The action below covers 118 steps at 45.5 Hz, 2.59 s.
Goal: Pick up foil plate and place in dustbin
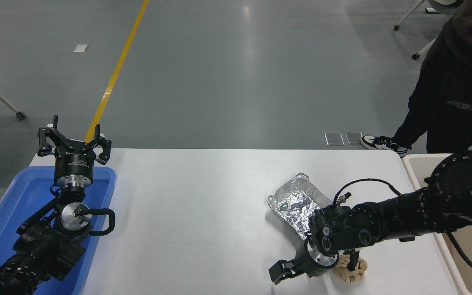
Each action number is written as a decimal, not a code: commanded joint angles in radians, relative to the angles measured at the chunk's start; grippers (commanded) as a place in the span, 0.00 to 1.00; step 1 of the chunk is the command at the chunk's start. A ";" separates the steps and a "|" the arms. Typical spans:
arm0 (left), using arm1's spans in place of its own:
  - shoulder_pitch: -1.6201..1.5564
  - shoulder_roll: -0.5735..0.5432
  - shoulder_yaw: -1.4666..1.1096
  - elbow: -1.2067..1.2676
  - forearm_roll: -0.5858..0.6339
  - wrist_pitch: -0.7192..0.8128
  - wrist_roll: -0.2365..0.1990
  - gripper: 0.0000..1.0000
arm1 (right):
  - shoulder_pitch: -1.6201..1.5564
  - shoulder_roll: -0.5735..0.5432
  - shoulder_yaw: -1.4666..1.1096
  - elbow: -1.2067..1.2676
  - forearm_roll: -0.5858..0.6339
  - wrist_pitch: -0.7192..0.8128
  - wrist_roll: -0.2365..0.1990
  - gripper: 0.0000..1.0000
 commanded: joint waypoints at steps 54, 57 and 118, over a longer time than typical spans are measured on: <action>0.000 0.000 0.004 0.000 0.000 0.000 -0.001 0.99 | 0.900 -0.478 -0.149 0.238 -0.036 0.327 0.001 1.00; -0.001 0.000 0.004 0.000 0.000 0.000 -0.001 0.99 | 0.857 -0.472 -0.149 0.221 -0.039 0.278 0.000 1.00; 0.000 0.000 0.004 0.000 0.000 0.000 -0.001 0.99 | -0.229 -0.085 -0.035 -0.340 -0.206 -0.571 0.001 1.00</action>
